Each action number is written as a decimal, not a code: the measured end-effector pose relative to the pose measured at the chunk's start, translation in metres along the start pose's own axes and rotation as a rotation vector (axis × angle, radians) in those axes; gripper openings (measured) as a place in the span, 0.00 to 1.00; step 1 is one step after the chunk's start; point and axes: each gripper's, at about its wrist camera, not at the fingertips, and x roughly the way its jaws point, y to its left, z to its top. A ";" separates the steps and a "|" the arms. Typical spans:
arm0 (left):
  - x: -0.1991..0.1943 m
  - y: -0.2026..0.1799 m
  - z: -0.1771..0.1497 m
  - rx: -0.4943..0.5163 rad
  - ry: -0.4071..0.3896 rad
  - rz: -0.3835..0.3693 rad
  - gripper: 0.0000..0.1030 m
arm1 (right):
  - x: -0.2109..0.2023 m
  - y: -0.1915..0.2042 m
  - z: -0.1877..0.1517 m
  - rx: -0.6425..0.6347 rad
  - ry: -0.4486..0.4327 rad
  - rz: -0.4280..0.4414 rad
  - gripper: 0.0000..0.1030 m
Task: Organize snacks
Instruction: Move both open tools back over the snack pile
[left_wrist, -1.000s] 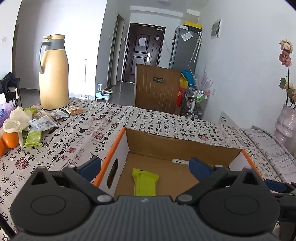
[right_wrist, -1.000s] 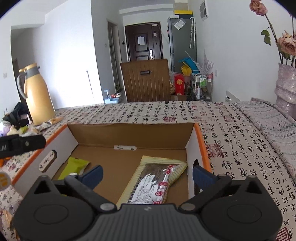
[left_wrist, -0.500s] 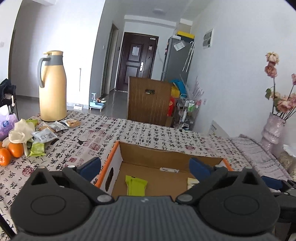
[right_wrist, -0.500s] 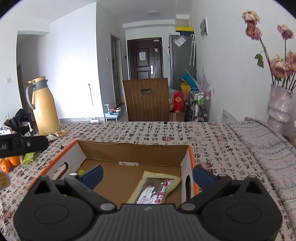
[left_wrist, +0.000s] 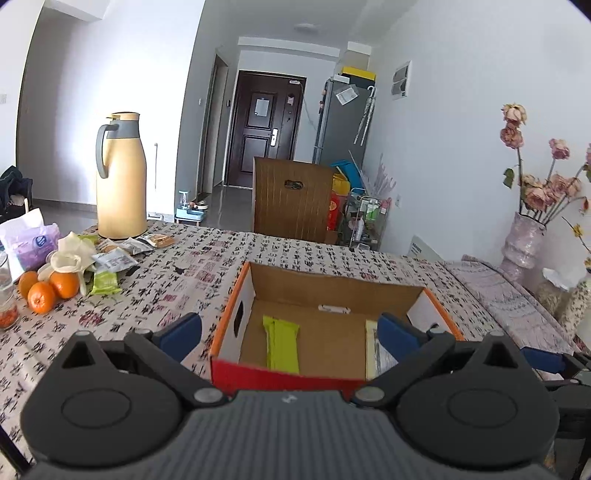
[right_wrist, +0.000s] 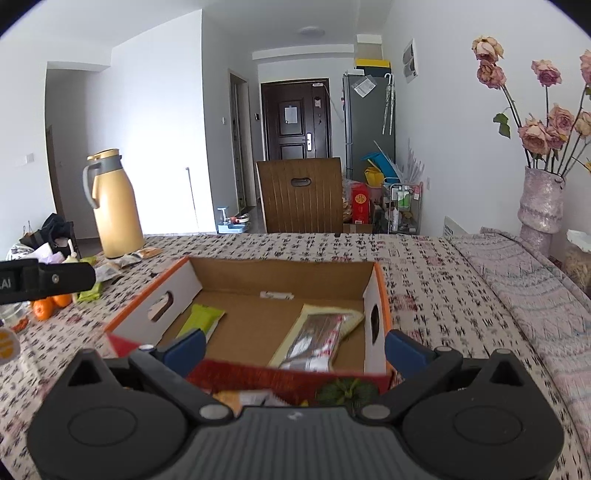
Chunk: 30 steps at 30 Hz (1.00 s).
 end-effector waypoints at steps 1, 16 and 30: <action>-0.005 0.001 -0.004 0.002 0.000 -0.001 1.00 | -0.005 0.001 -0.004 0.000 0.003 0.003 1.00; -0.050 0.032 -0.065 0.023 0.049 0.036 1.00 | -0.058 0.016 -0.060 -0.007 0.053 0.009 1.00; -0.062 0.049 -0.113 0.029 0.123 0.033 1.00 | -0.063 0.026 -0.114 0.013 0.160 0.023 1.00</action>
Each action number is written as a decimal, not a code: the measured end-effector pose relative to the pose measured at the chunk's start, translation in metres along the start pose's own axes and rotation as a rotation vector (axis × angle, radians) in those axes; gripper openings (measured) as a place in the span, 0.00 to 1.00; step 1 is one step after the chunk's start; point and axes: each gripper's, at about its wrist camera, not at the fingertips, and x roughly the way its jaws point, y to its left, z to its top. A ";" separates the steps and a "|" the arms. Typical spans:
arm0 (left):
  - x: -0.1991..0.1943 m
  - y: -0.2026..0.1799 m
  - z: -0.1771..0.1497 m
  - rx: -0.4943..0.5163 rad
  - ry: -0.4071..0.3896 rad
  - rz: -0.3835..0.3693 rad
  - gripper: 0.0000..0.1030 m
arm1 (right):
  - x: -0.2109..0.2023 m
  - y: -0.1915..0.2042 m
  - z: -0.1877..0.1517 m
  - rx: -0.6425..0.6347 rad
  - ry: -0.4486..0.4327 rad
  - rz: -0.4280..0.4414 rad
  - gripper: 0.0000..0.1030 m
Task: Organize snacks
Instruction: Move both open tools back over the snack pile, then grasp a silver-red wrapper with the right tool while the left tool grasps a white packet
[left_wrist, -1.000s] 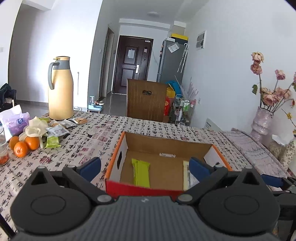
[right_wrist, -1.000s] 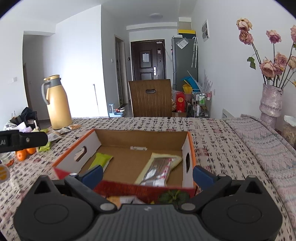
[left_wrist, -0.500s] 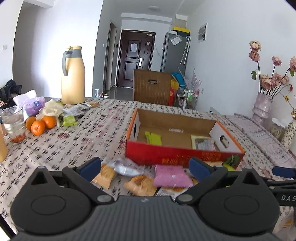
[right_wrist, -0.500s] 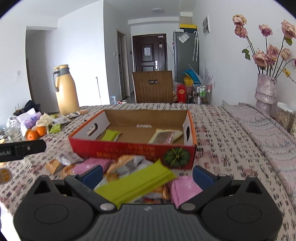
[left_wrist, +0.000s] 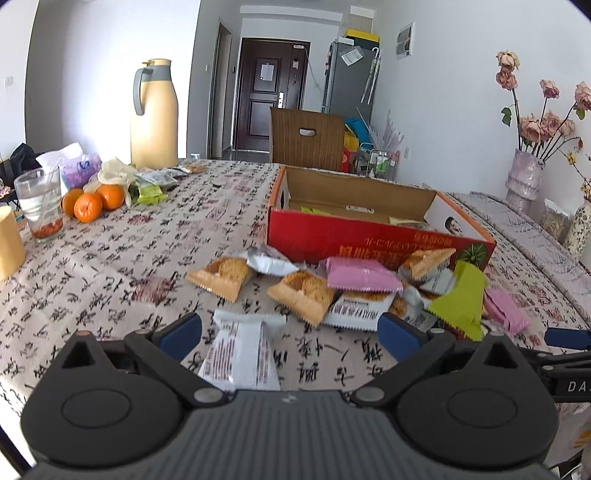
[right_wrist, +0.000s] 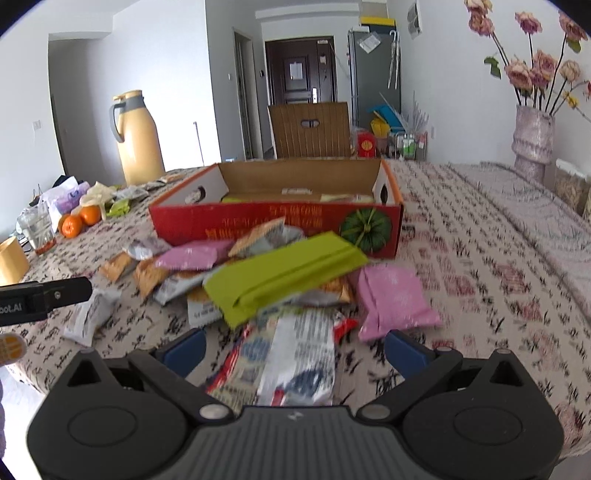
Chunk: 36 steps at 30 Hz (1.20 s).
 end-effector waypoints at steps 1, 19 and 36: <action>0.001 0.001 -0.002 -0.001 0.004 0.000 1.00 | 0.002 0.001 -0.001 0.002 0.006 0.001 1.00; 0.009 0.000 -0.004 0.006 0.029 0.003 1.00 | 0.047 0.015 -0.008 -0.041 0.094 -0.038 0.69; 0.011 0.002 -0.004 -0.005 0.035 0.015 1.00 | 0.014 -0.001 -0.012 -0.057 -0.029 -0.051 0.47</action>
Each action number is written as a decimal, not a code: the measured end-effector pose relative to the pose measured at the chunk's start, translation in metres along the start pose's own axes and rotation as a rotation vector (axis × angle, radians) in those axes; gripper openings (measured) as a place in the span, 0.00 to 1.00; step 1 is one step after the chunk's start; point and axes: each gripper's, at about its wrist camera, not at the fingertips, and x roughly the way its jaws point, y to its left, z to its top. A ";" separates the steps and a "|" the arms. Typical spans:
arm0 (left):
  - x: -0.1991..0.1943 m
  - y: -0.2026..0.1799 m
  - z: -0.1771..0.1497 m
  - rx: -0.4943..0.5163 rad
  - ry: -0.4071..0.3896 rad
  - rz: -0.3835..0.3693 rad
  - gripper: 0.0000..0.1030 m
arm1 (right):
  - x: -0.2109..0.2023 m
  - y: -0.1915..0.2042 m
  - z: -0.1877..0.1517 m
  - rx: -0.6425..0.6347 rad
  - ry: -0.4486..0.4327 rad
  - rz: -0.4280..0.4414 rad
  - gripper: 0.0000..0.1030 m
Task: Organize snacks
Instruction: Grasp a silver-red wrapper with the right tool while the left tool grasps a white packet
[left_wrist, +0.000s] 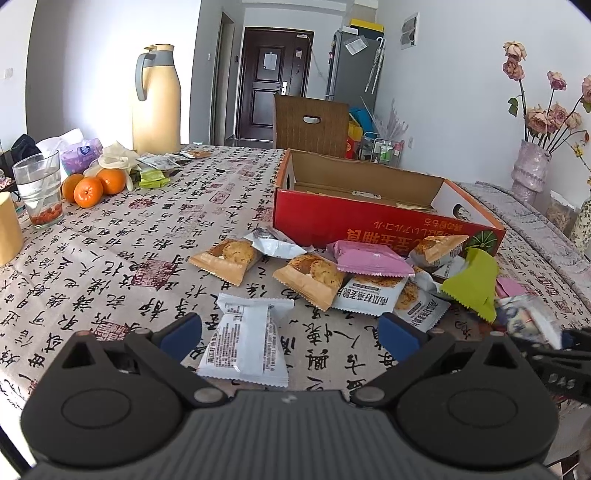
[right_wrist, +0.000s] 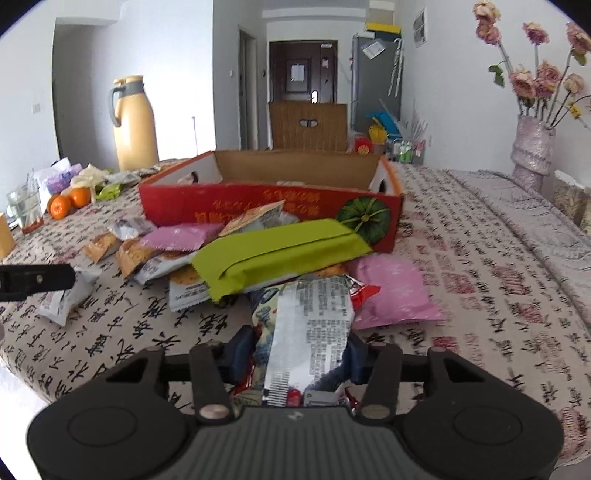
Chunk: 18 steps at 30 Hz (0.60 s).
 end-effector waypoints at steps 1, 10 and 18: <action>0.000 0.001 0.000 0.000 0.001 0.002 1.00 | -0.002 -0.002 0.000 0.004 -0.009 -0.006 0.47; 0.012 0.008 0.002 -0.004 0.041 0.054 1.00 | -0.019 -0.030 0.006 0.068 -0.093 -0.054 0.47; 0.031 0.017 -0.003 0.001 0.099 0.115 1.00 | -0.016 -0.040 0.003 0.093 -0.094 -0.058 0.47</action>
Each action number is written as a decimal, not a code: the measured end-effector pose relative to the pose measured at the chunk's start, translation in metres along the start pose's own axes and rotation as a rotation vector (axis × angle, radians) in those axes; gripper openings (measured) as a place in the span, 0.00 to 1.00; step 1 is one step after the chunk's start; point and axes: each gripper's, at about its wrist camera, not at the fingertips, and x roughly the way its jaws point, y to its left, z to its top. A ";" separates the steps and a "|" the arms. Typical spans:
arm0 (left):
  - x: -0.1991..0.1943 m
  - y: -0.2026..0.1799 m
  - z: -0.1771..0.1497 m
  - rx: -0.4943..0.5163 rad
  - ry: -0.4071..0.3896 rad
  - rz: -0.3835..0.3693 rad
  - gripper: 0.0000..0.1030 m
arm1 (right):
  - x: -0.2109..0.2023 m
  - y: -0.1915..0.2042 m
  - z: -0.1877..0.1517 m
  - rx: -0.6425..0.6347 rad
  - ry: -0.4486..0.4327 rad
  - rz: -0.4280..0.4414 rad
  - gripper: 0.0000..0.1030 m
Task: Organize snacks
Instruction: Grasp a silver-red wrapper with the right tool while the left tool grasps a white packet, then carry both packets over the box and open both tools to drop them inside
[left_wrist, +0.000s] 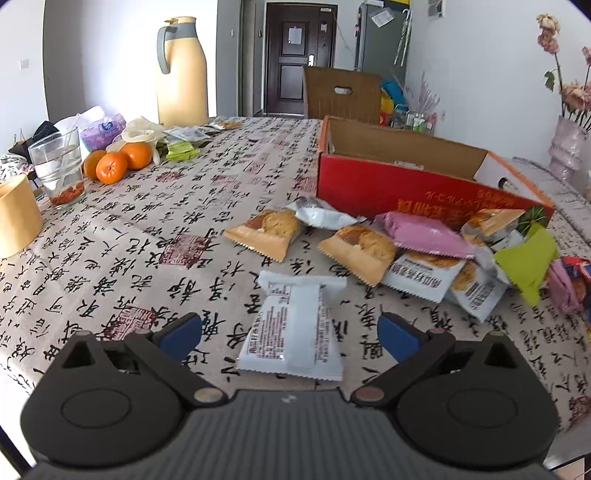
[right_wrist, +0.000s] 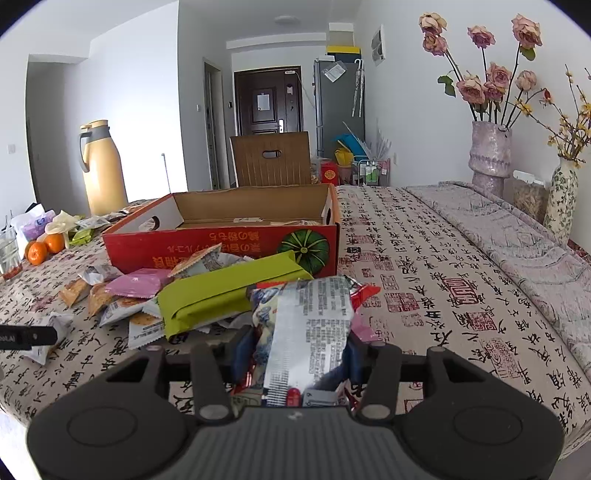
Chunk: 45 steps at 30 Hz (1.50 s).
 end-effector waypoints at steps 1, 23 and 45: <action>0.002 0.000 0.000 -0.001 0.005 0.002 0.99 | 0.000 0.001 0.000 0.001 0.000 -0.001 0.47; 0.013 0.000 0.000 -0.005 0.012 -0.036 0.45 | 0.004 0.001 -0.005 0.010 0.008 0.007 0.47; -0.012 -0.021 0.035 0.022 -0.120 -0.100 0.39 | 0.004 0.001 0.018 -0.009 -0.045 0.011 0.47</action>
